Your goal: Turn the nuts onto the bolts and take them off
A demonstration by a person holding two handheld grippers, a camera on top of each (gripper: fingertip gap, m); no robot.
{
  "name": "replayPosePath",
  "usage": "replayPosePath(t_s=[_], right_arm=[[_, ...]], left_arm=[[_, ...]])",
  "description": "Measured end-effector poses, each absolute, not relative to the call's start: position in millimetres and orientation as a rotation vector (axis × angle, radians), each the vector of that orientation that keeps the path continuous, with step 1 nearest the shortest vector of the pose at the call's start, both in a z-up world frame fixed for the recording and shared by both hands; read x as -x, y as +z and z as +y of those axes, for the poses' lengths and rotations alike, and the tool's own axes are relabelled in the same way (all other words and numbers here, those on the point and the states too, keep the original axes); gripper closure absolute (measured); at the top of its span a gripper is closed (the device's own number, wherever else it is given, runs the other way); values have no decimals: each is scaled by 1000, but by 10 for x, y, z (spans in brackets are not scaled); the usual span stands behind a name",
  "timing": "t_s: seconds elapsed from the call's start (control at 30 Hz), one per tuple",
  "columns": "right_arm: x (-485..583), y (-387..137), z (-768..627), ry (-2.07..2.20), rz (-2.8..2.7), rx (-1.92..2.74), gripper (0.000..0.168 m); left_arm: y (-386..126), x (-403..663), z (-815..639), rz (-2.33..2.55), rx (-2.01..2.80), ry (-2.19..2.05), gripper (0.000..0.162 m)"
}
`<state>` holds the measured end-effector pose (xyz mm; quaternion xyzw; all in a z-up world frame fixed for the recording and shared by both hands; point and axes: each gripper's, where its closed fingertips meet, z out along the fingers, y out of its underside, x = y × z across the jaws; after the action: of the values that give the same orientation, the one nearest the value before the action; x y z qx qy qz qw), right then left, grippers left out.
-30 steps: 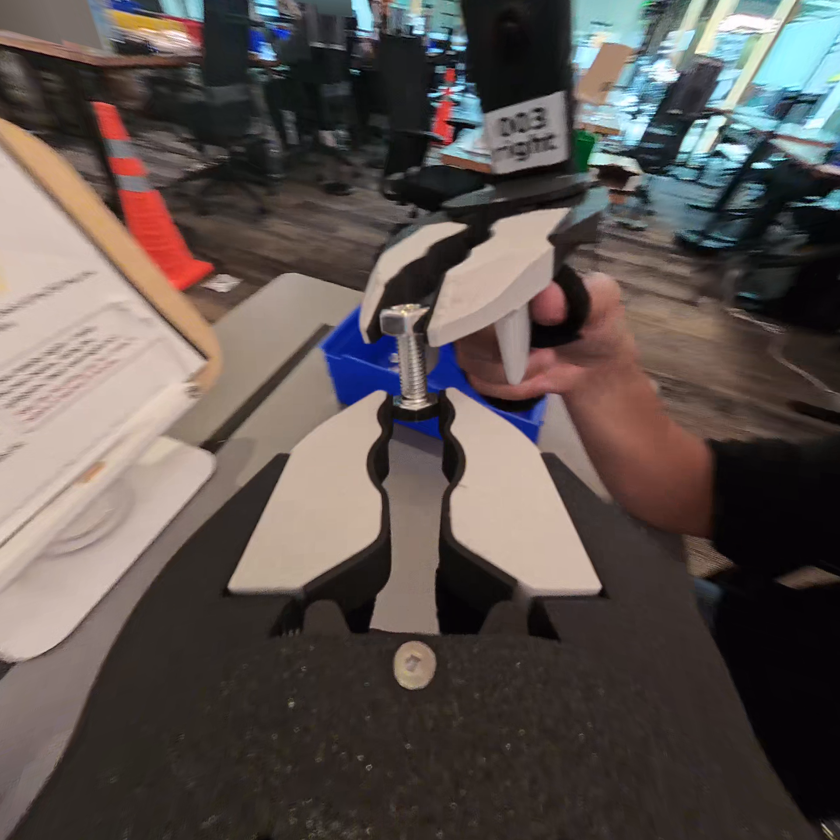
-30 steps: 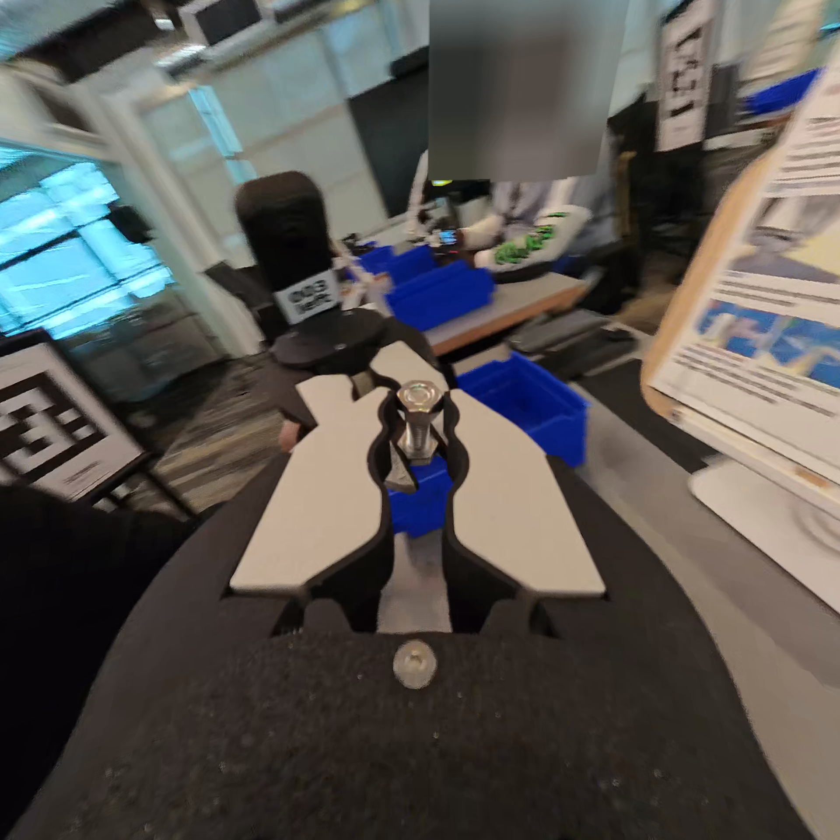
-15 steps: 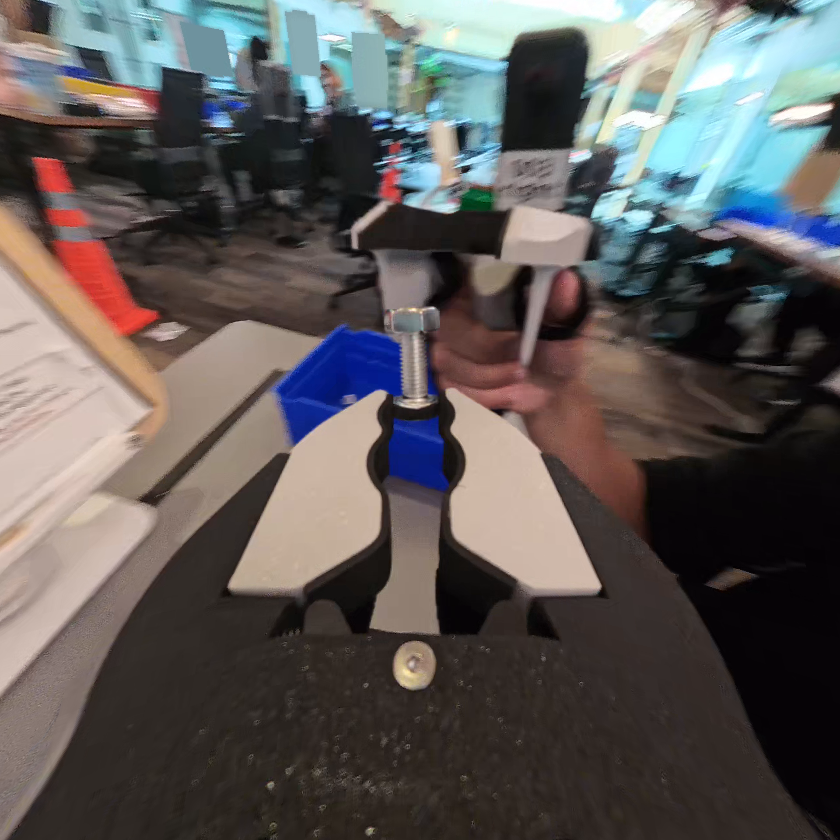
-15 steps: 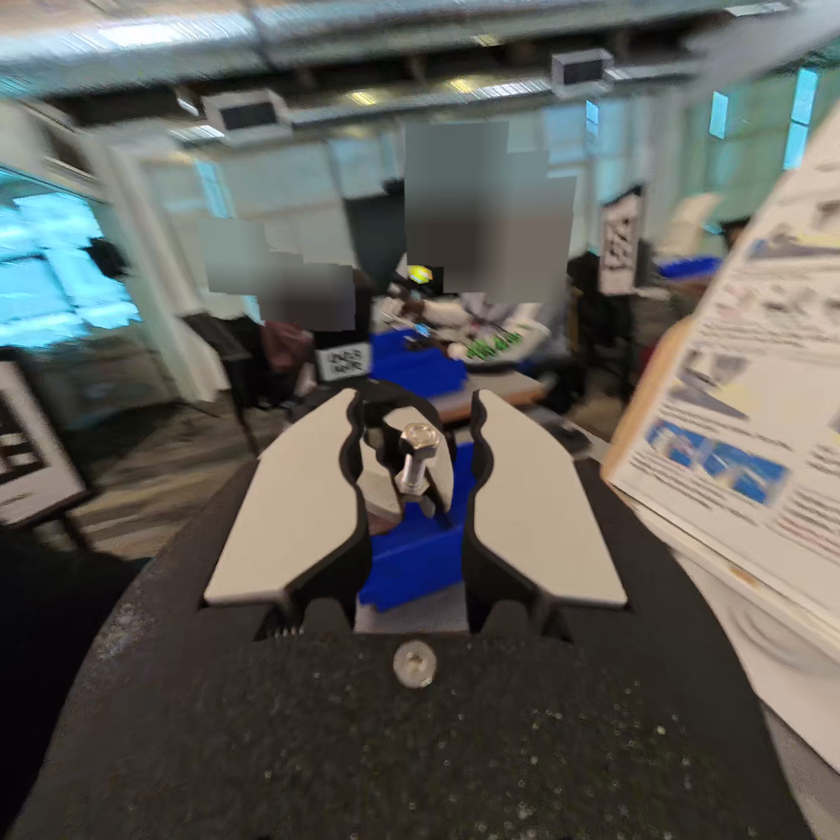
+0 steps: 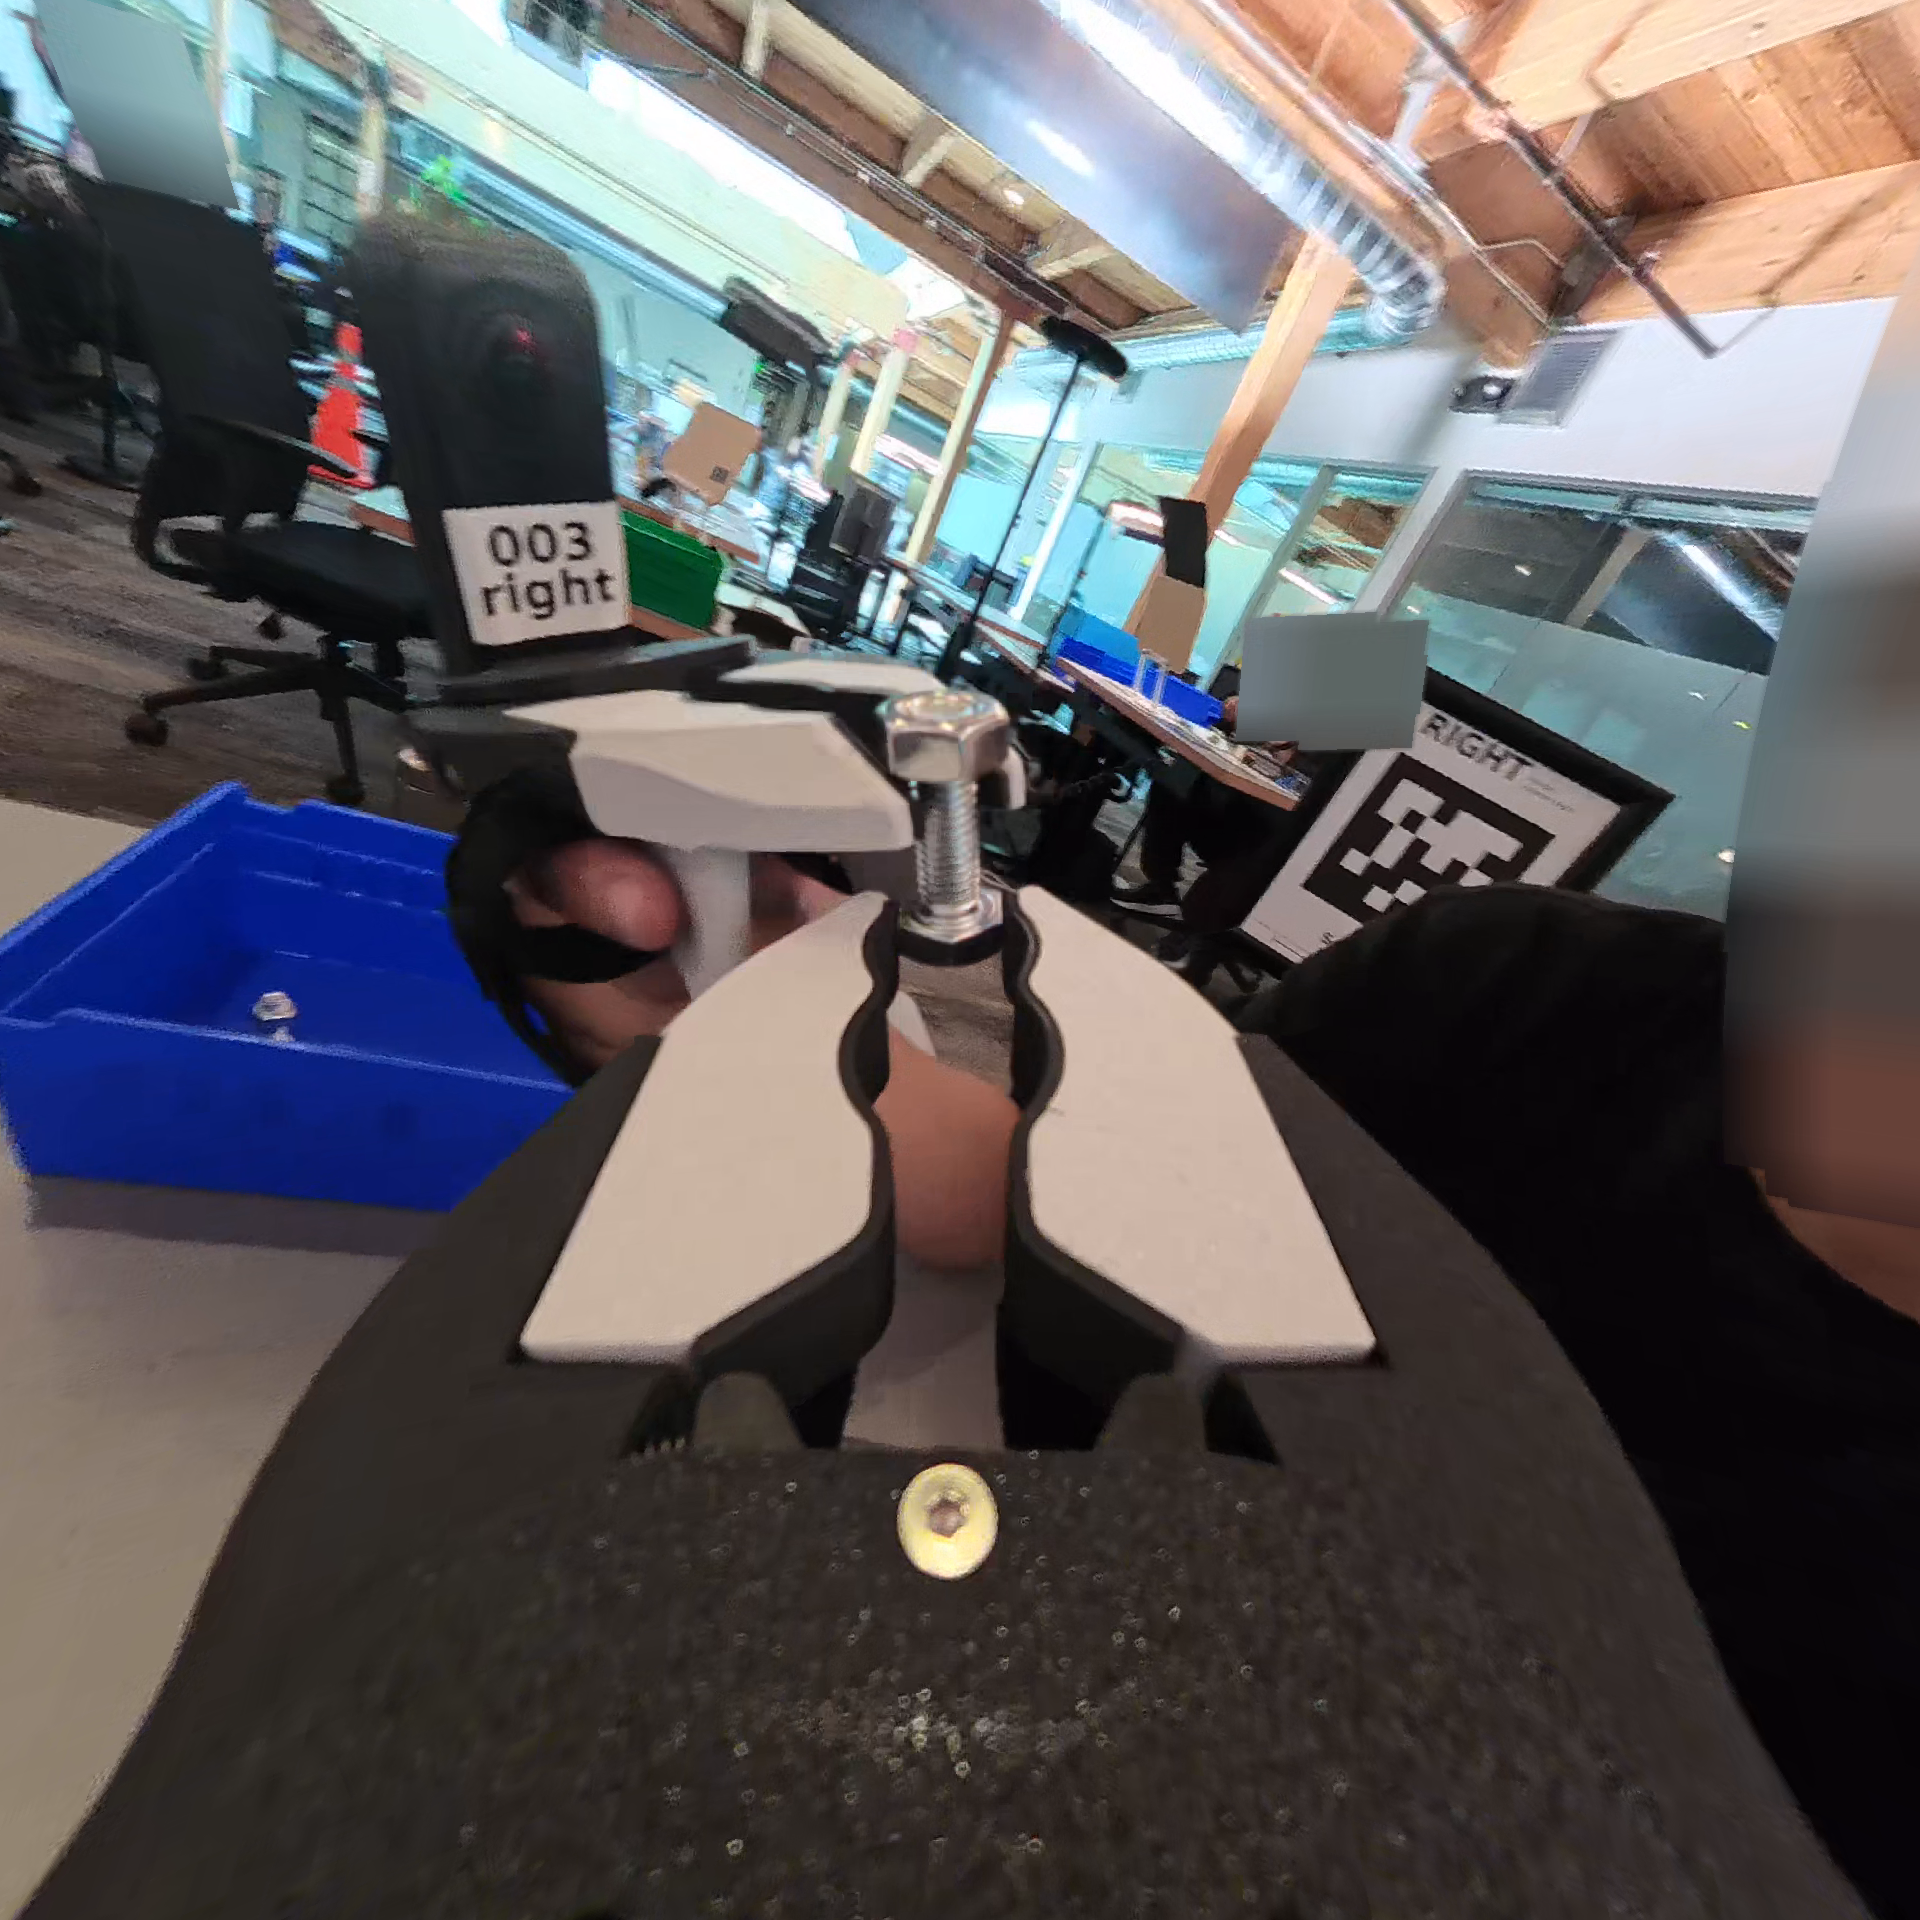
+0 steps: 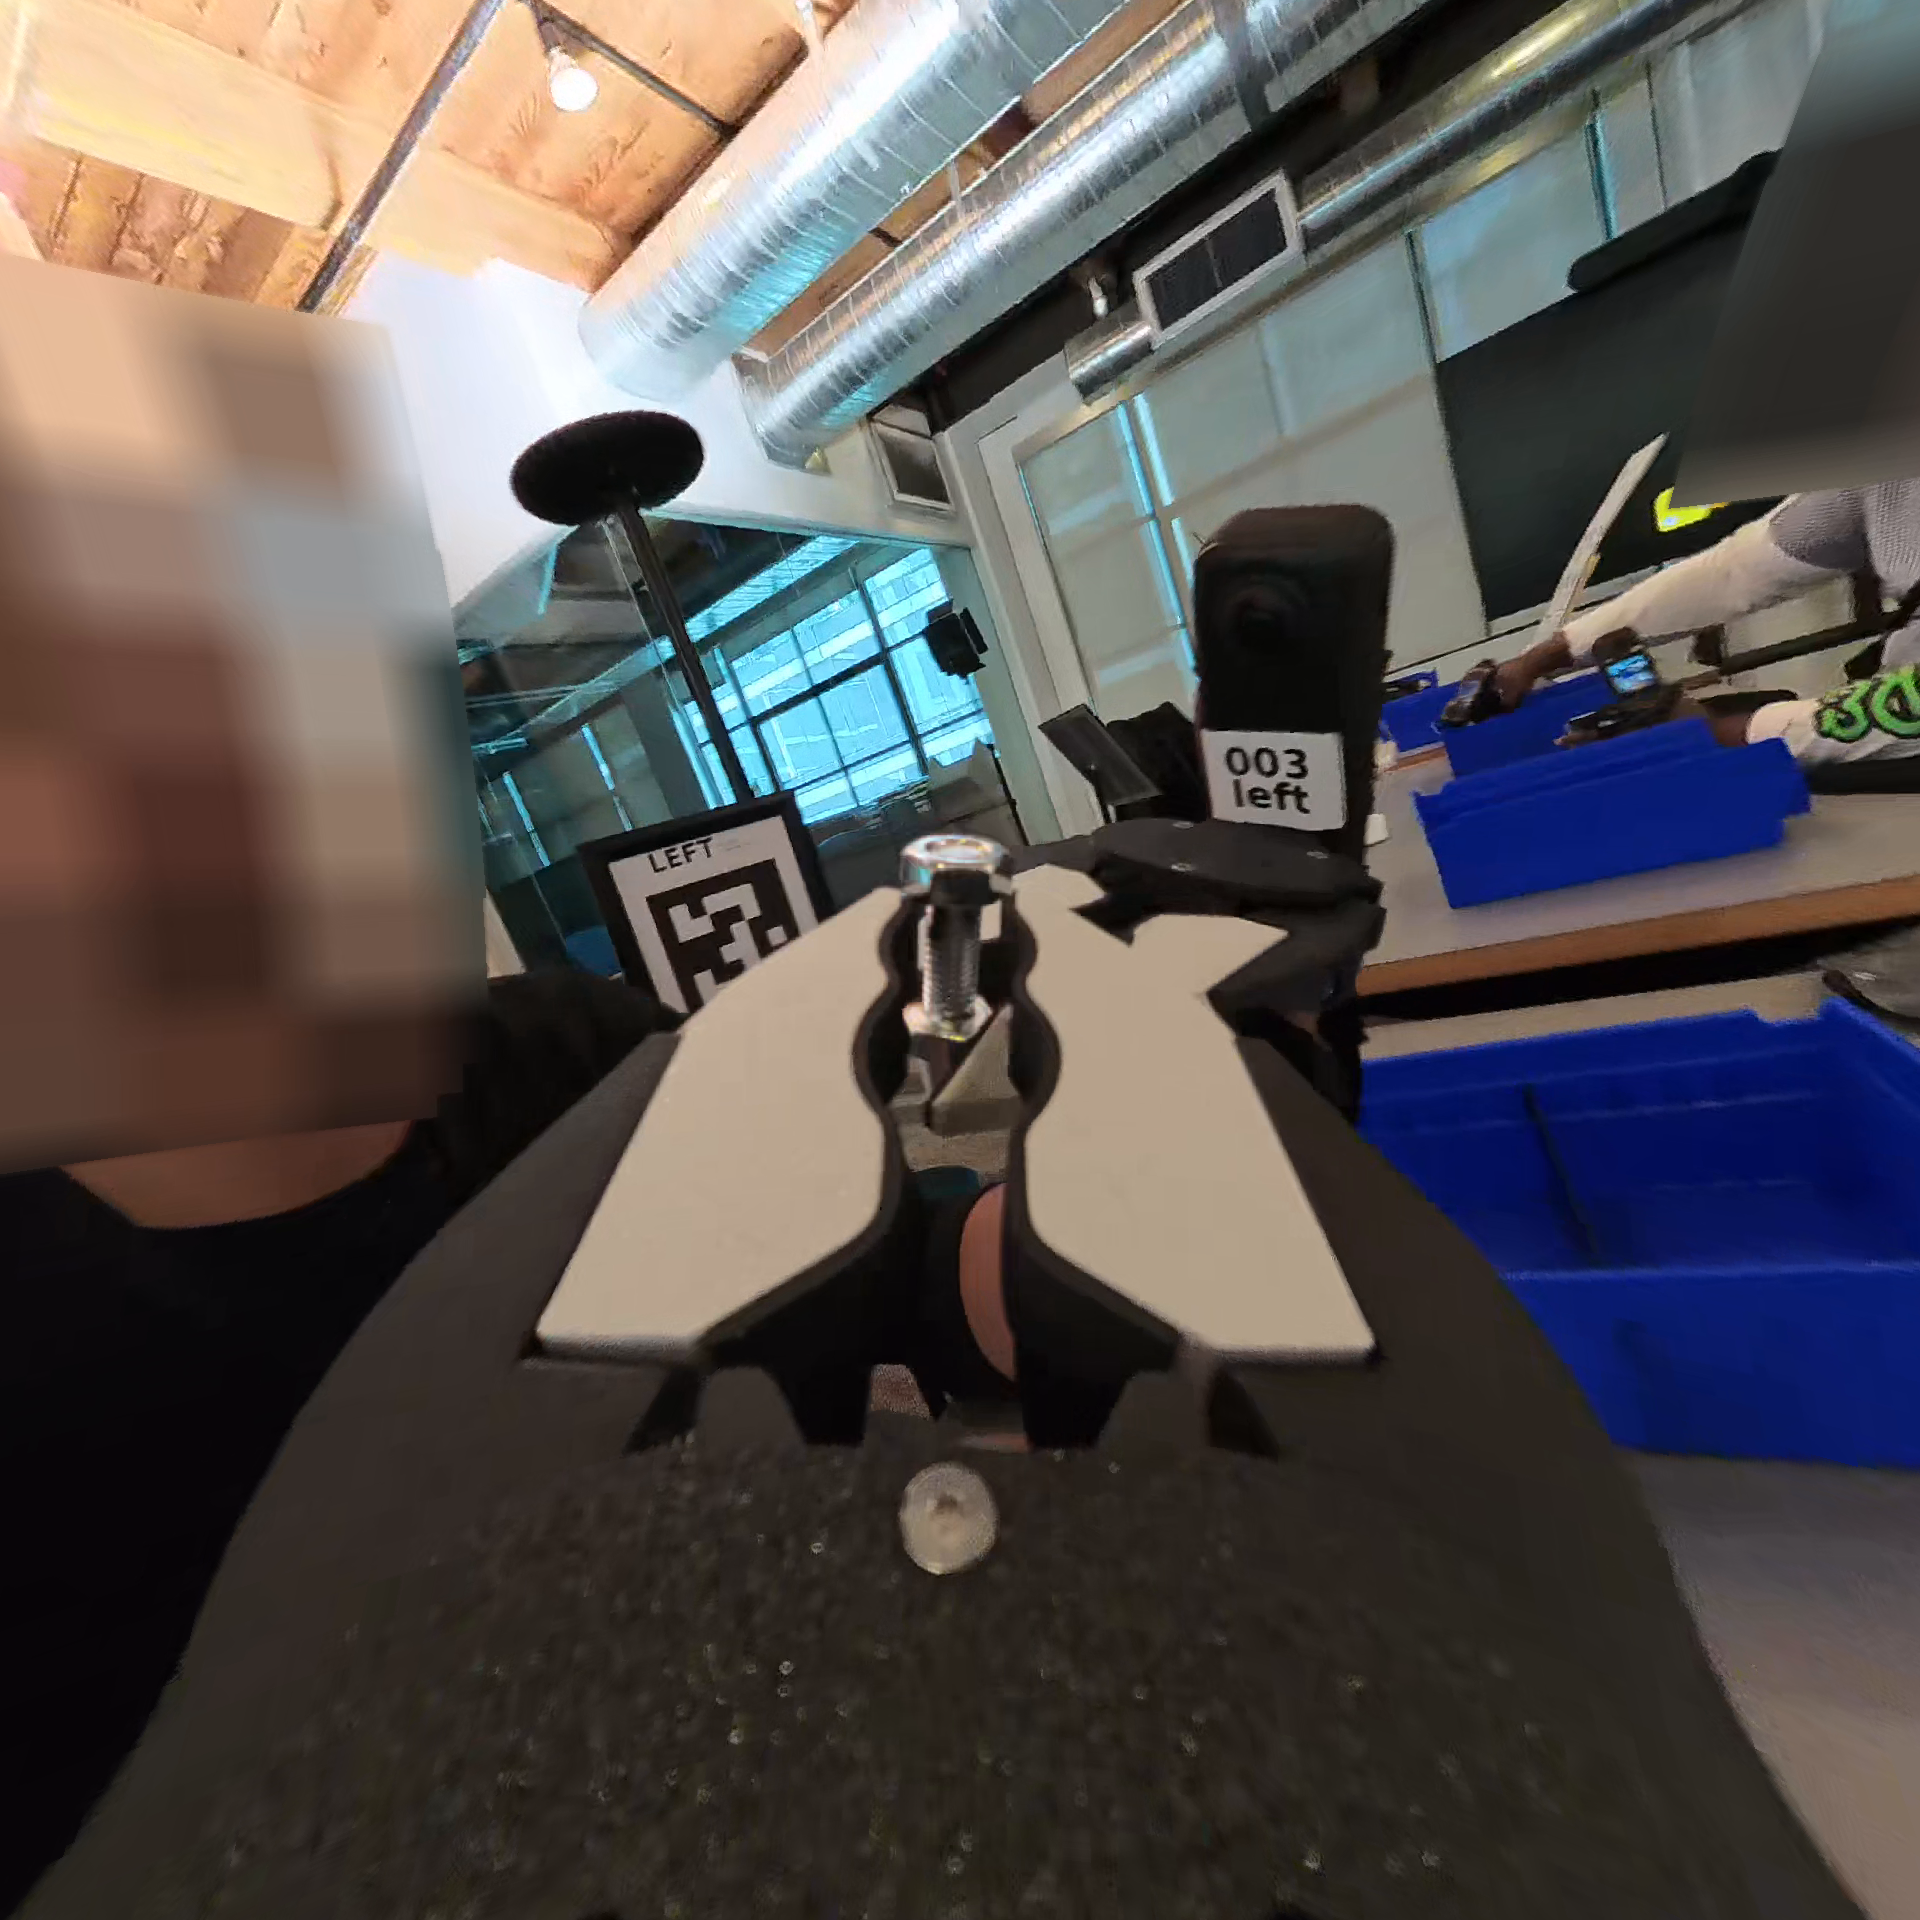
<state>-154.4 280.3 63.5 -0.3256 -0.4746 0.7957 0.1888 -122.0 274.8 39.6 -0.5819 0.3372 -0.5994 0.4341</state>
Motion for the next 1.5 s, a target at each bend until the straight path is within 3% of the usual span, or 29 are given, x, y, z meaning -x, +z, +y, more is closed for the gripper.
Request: replayPosePath(t_s=[0.3, 0.37, 0.77, 1.13, 1.33, 1.5], right_arm=[[1741, 592, 3001, 2053, -1195, 1090, 158], [1729, 603, 2985, 2034, -1201, 1089, 143], [1727, 611, 2978, 1936, -1207, 1121, 122], [1704, 625, 3007, 1925, -1190, 1124, 120], [1750, 708, 2983, 1839, -1133, 1032, 97], [1754, 723, 2866, 1892, -1165, 959, 107]], left_arm=[[309, 1442, 3051, 744, 1576, -1065, 145], [300, 1451, 3059, 744, 1585, -1040, 145], [224, 1488, 3106, 730, 1619, -1082, 145], [279, 1552, 3114, 706, 1597, -1063, 145], [359, 1508, 3004, 731, 1533, -1208, 145], [457, 1467, 2873, 758, 1445, -1388, 145]])
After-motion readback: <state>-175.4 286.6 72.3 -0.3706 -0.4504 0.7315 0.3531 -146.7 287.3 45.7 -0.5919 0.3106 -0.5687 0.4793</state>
